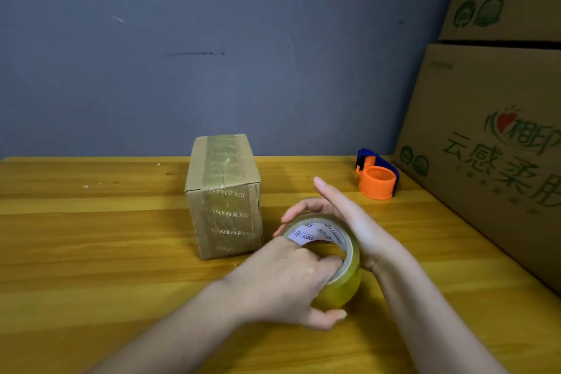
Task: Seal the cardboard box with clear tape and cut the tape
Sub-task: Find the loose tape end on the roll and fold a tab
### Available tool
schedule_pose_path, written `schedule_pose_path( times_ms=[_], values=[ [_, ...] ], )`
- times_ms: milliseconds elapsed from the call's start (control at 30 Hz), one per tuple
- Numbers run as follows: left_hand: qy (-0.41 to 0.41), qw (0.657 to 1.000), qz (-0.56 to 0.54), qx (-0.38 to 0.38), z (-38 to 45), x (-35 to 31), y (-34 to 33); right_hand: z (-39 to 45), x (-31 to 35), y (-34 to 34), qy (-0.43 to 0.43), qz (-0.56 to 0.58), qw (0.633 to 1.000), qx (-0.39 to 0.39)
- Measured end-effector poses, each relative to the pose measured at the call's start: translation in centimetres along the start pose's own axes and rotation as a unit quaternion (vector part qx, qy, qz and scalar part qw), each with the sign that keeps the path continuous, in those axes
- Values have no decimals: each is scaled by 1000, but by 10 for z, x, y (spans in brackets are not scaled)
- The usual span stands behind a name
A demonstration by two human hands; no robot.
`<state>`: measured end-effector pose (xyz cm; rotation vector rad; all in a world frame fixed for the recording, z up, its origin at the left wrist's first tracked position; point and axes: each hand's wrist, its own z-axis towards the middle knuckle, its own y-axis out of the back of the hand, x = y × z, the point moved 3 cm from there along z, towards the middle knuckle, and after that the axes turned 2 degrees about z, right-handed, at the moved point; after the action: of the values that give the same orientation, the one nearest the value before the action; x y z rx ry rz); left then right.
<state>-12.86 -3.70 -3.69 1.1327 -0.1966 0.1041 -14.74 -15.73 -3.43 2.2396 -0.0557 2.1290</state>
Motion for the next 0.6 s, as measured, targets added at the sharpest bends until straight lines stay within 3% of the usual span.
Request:
schedule_pose_path(
  times_ms=[233,333,433,500,600],
  values=[
    [77,991,-87,-62,3,19,-2,2,-7,15,-20,136,978,-159],
    [101,980,-159,-67,3,18,-4,0,-9,23,-56,170,969,-172],
    [85,982,-158,-52,3,13,-9,-3,-11,30,-90,188,961,-181],
    [113,978,-170,-47,4,15,-10,-2,-11,35,-61,189,957,-212],
    [199,962,-187,-27,9,19,-11,-3,-4,47,38,115,927,-356]
  ],
)
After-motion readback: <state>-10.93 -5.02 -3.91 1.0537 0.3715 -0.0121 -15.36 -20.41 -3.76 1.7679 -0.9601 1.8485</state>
